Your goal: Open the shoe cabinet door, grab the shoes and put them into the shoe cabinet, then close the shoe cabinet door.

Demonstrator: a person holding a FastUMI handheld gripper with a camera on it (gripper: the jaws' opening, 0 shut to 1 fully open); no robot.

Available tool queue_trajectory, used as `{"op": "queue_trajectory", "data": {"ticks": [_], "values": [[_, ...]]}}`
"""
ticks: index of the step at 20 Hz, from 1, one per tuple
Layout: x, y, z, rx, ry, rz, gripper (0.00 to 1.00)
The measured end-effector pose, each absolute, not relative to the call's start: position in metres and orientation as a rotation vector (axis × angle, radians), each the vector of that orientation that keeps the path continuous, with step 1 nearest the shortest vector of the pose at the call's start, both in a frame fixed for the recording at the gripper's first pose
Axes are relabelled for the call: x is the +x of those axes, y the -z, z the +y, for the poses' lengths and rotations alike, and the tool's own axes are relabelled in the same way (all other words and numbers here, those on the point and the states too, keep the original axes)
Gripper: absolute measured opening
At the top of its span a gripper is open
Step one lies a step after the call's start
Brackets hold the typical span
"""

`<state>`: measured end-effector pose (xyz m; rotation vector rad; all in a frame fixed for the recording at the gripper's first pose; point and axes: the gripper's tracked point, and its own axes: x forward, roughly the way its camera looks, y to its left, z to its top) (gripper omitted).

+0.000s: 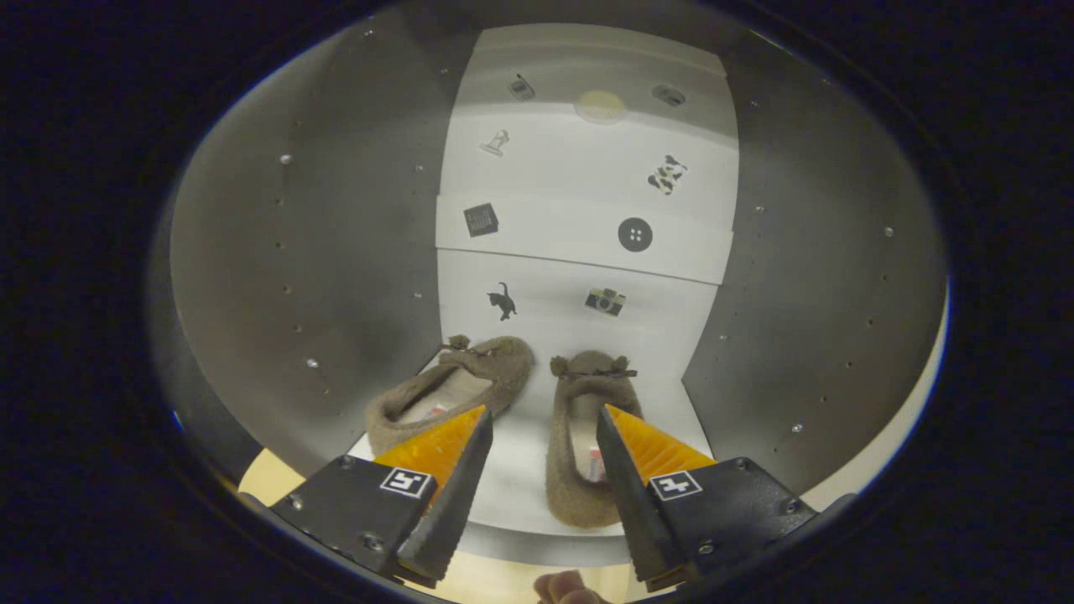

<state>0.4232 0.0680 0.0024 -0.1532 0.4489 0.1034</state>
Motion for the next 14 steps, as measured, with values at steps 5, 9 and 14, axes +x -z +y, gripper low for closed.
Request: {"op": "queue_trajectory", "data": {"ticks": [5,9,14], "values": [[0.371,-0.036,0.082,-0.092,-0.092,0.352,0.89],[0.318,-0.073,0.088,-0.054,-0.091,0.273,1.00],[0.254,-0.122,0.090,-0.051,-0.090,0.143,1.00]]}}
